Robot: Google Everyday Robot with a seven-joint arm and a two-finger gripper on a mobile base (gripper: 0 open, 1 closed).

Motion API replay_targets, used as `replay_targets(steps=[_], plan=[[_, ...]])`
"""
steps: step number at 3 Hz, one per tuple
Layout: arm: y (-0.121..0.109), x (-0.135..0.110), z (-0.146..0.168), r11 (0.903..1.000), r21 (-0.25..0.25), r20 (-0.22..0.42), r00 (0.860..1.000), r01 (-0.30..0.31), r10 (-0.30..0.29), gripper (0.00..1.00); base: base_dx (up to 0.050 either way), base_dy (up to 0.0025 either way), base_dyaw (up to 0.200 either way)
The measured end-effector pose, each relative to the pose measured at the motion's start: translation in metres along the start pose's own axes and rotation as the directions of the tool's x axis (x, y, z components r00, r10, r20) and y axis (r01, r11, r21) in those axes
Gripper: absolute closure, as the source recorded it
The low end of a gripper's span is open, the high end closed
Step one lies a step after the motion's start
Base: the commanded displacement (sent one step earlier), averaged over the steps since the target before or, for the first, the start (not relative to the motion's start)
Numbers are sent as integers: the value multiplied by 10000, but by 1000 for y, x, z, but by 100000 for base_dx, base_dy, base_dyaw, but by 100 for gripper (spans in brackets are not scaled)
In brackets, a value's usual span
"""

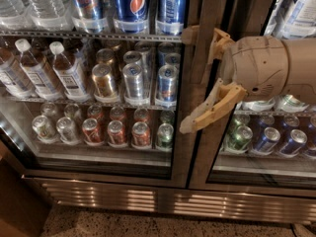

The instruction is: Open left fridge door

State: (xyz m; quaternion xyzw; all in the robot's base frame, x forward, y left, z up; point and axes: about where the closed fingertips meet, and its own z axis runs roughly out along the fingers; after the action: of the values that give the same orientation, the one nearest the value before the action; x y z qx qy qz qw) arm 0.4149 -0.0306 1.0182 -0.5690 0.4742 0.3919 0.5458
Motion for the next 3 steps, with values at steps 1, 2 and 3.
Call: replay_targets(steps=[1, 2, 3], plan=[[0, 0, 0, 10000, 0, 0, 10000, 0, 0, 0, 0, 0, 0], [0, 0, 0, 10000, 0, 0, 10000, 0, 0, 18, 0, 0, 0], [0, 0, 0, 10000, -1, 0, 10000, 1, -1, 41, 0, 0, 0]])
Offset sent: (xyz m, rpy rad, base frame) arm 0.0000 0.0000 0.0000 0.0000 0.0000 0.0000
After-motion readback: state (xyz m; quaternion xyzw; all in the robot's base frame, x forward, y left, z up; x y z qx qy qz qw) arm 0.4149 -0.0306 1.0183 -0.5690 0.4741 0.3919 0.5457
